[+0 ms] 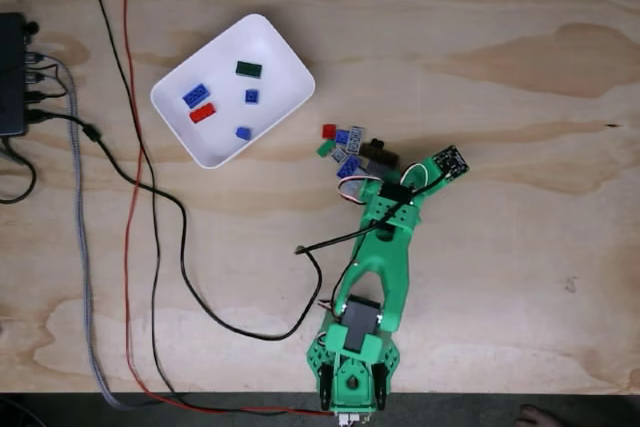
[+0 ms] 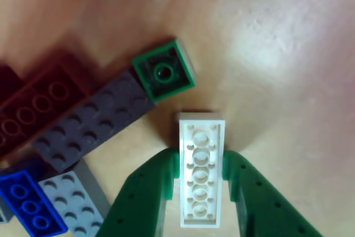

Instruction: Put all lego bricks in the bin.

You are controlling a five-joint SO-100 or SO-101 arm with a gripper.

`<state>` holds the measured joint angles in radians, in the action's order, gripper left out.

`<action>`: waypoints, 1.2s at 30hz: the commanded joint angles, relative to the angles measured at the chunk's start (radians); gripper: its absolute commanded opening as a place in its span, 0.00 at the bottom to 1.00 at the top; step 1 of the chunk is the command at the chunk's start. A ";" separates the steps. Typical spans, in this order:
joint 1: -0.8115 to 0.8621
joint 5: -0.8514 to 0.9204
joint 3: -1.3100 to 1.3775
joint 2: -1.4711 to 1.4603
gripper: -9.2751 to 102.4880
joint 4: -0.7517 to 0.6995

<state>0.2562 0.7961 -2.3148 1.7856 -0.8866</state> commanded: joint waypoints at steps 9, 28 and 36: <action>-0.644 -0.091 0.724 0.318 0.08 -0.394; -0.655 -0.106 1.154 -0.342 0.39 -0.051; -0.532 -0.058 0.666 0.276 0.26 -0.445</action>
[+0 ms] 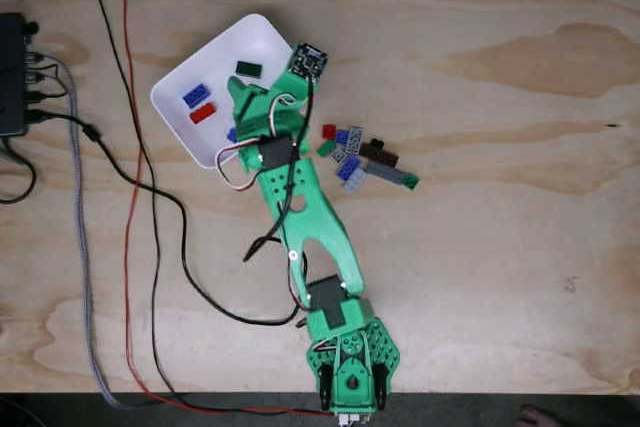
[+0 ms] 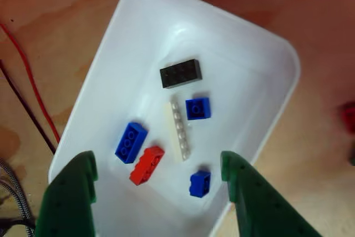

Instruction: Put all lego bricks in the bin.

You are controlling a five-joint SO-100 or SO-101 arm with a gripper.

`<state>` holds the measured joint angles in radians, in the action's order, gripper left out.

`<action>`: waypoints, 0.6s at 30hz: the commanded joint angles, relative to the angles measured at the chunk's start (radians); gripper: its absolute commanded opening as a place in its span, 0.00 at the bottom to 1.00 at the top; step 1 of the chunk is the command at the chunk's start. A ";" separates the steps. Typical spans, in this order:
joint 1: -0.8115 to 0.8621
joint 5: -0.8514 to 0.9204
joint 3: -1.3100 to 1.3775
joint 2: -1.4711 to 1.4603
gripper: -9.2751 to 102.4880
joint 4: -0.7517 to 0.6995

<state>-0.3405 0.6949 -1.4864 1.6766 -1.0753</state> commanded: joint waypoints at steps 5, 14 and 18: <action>0.179 0.149 -0.681 0.388 0.28 -0.144; 0.273 0.209 -0.735 0.066 0.32 0.048; 0.276 0.219 -0.707 0.046 0.33 0.080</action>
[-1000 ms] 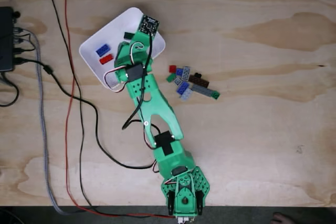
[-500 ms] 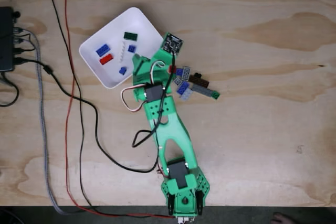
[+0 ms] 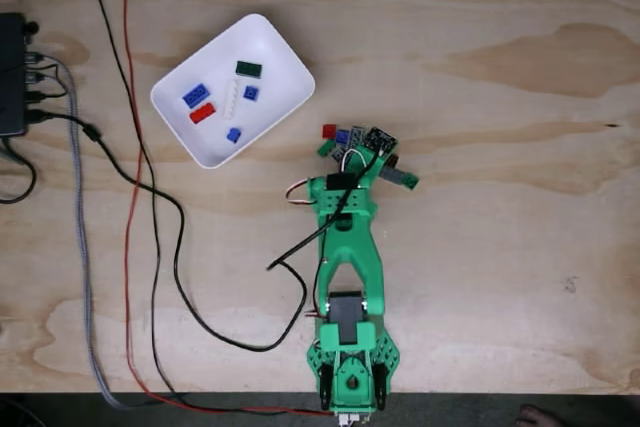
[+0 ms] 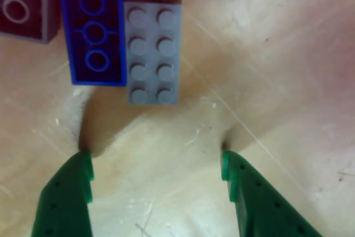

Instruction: Put all lego bricks in the bin.

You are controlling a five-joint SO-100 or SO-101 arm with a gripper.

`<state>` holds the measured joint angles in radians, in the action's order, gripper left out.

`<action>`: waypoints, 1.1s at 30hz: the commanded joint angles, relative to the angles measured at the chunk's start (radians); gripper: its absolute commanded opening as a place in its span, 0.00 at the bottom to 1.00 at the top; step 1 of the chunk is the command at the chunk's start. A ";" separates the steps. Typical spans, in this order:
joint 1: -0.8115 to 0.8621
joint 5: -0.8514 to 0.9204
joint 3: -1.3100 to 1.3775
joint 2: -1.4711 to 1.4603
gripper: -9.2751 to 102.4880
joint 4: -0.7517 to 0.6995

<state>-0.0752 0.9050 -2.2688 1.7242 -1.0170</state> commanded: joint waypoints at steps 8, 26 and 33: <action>0.089 0.097 0.124 -0.057 0.34 0.124; 0.066 0.100 -0.009 0.261 0.08 0.107; -0.143 -0.038 0.074 0.923 0.08 -0.106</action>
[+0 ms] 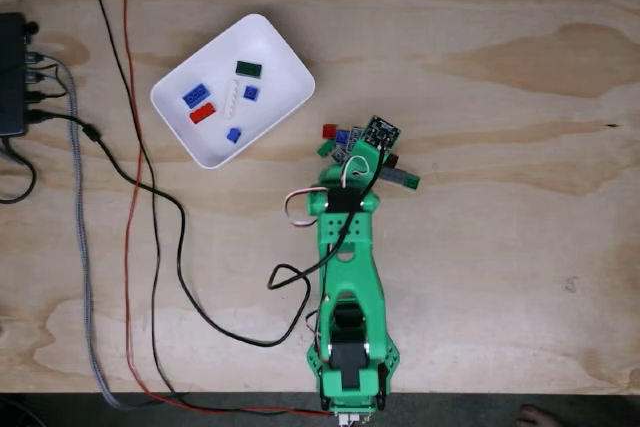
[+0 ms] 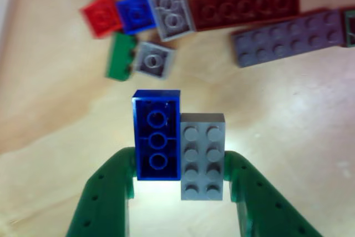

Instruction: Put all lego bricks in the bin.

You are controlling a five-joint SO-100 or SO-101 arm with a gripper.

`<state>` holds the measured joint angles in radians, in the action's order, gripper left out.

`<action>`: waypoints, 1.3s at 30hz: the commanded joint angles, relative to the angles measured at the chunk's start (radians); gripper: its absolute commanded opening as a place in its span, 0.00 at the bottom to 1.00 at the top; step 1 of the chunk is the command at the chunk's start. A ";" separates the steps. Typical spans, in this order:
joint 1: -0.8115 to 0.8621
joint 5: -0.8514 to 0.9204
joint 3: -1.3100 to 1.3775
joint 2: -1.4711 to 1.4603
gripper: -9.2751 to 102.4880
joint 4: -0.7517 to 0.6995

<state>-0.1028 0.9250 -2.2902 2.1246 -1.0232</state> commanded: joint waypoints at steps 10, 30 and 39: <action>-0.272 -0.028 0.839 -0.356 0.08 0.035; -0.262 0.067 1.025 -0.557 0.41 0.138; 0.106 -0.009 0.354 0.150 0.08 -0.201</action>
<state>-0.2945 0.9449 -1.5493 1.6659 -0.9004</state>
